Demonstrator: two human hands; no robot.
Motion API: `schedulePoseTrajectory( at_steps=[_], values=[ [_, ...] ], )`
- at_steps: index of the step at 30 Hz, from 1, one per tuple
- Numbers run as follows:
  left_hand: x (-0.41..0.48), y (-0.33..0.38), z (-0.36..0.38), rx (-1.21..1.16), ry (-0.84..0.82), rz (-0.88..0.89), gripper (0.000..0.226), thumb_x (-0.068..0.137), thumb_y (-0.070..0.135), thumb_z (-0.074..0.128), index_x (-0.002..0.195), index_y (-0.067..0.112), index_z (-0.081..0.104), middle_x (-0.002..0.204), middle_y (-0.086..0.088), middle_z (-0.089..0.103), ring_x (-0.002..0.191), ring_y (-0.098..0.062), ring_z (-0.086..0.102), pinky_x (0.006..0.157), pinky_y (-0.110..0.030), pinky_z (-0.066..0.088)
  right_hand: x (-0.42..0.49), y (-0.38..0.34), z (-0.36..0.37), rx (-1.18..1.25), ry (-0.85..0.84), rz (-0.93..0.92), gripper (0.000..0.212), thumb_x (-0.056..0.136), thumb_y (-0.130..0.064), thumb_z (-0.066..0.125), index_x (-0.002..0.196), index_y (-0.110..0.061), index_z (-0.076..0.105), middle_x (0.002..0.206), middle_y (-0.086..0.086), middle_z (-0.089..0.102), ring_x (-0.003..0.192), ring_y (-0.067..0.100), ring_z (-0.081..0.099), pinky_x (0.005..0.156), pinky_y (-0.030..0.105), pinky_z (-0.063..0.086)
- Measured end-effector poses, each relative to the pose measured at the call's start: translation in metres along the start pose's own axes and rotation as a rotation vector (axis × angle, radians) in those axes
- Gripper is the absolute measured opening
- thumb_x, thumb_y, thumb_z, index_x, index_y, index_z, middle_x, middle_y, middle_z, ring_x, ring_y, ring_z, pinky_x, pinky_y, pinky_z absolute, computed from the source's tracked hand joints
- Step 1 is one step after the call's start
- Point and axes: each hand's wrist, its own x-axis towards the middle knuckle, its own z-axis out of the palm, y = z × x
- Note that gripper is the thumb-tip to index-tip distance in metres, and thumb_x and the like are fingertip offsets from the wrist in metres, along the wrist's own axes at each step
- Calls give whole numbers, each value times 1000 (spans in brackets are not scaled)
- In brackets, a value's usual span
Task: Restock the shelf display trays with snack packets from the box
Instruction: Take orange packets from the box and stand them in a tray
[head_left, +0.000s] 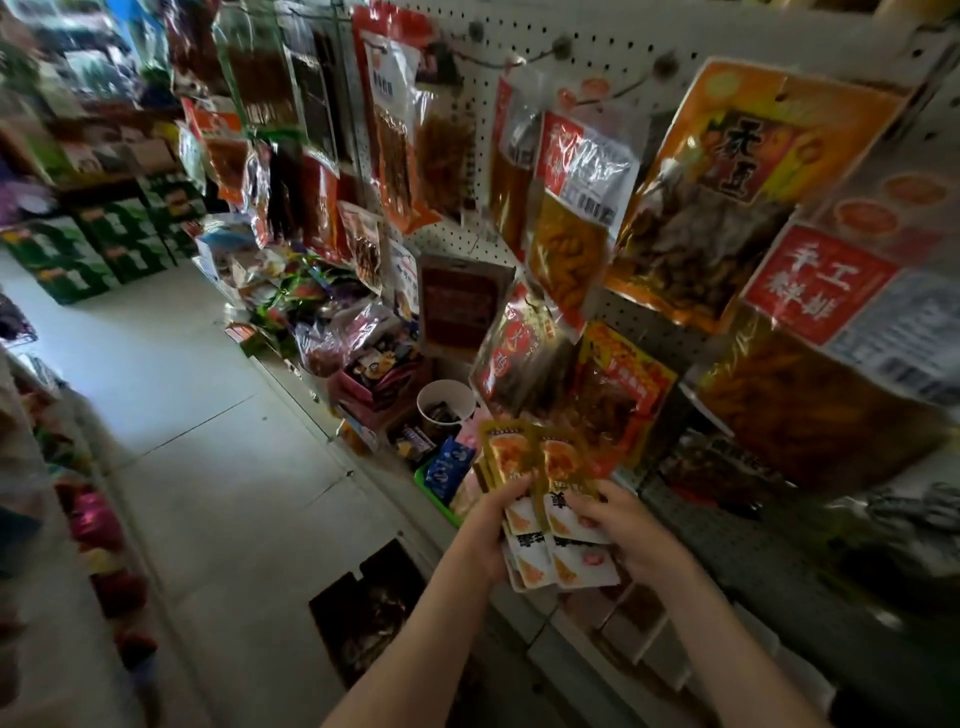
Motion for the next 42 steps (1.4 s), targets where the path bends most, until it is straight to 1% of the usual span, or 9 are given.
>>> schedulePoseTrajectory(
  at_steps=[3, 8, 13, 16, 20, 26, 31, 38, 42],
  values=[
    [-7, 6, 1, 10, 17, 60, 68, 73, 22, 77, 133, 4, 52, 124, -25, 62, 109, -42, 62, 90, -53, 51, -2, -9, -5, 67, -48, -65, 30, 89, -19, 66, 114, -4, 63, 103, 16, 71, 96, 36, 67, 90, 55, 51],
    [-23, 16, 5, 62, 13, 122, 63, 76, 17, 71, 133, 1, 51, 120, -25, 64, 102, -39, 65, 84, -49, 53, -14, -26, -2, 286, -161, -79, 22, 86, -8, 61, 106, 1, 63, 91, 17, 72, 77, 29, 71, 62, 36, 58],
    [-28, 13, 6, 169, -53, 174, 69, 78, 24, 74, 138, 4, 47, 128, -24, 60, 111, -38, 62, 85, -47, 54, -21, -22, 6, 357, -285, -66, 30, 84, -11, 62, 111, -1, 64, 103, 21, 69, 89, 33, 69, 68, 38, 57],
    [-33, 13, 8, 134, -45, 138, 54, 85, 28, 67, 132, 4, 53, 122, -22, 64, 106, -37, 64, 85, -46, 53, -23, -19, 6, 416, -298, -83, 29, 85, -8, 61, 113, 0, 63, 106, 23, 68, 90, 35, 68, 74, 42, 58],
    [-36, 8, 8, 133, -32, 133, 44, 82, 21, 58, 122, 4, 59, 107, -19, 70, 95, -34, 67, 83, -42, 51, -28, -12, -2, 476, -224, -91, 18, 90, -4, 54, 103, -1, 66, 95, 19, 71, 79, 30, 71, 63, 36, 58],
    [-39, -3, 8, 194, 43, 154, 67, 71, 7, 73, 134, 3, 49, 115, -24, 66, 93, -36, 69, 69, -42, 58, -35, -4, -19, 539, -162, -110, 19, 90, -4, 53, 105, -3, 65, 96, 19, 71, 82, 31, 70, 67, 38, 58],
    [-34, -10, 8, 153, 25, 145, 66, 74, 16, 77, 133, 2, 50, 116, -24, 65, 97, -37, 68, 76, -46, 57, -42, 3, -31, 586, -107, -98, 26, 91, -5, 53, 114, -2, 62, 97, 19, 71, 83, 31, 71, 63, 37, 57],
    [-32, -13, 17, 84, 18, 95, 58, 77, 15, 64, 132, 4, 52, 119, -22, 66, 110, -38, 62, 98, -52, 46, -55, 8, -34, 510, -218, -69, 34, 87, -4, 55, 120, 2, 60, 114, 24, 65, 95, 34, 68, 74, 39, 57],
    [-32, -16, 21, 155, 26, 80, 49, 86, 17, 66, 131, 4, 52, 116, -20, 67, 106, -36, 65, 93, -50, 51, -57, 8, -35, 501, -233, -68, 36, 85, -2, 56, 121, -2, 60, 118, 24, 64, 103, 36, 64, 79, 42, 56]
  ],
)
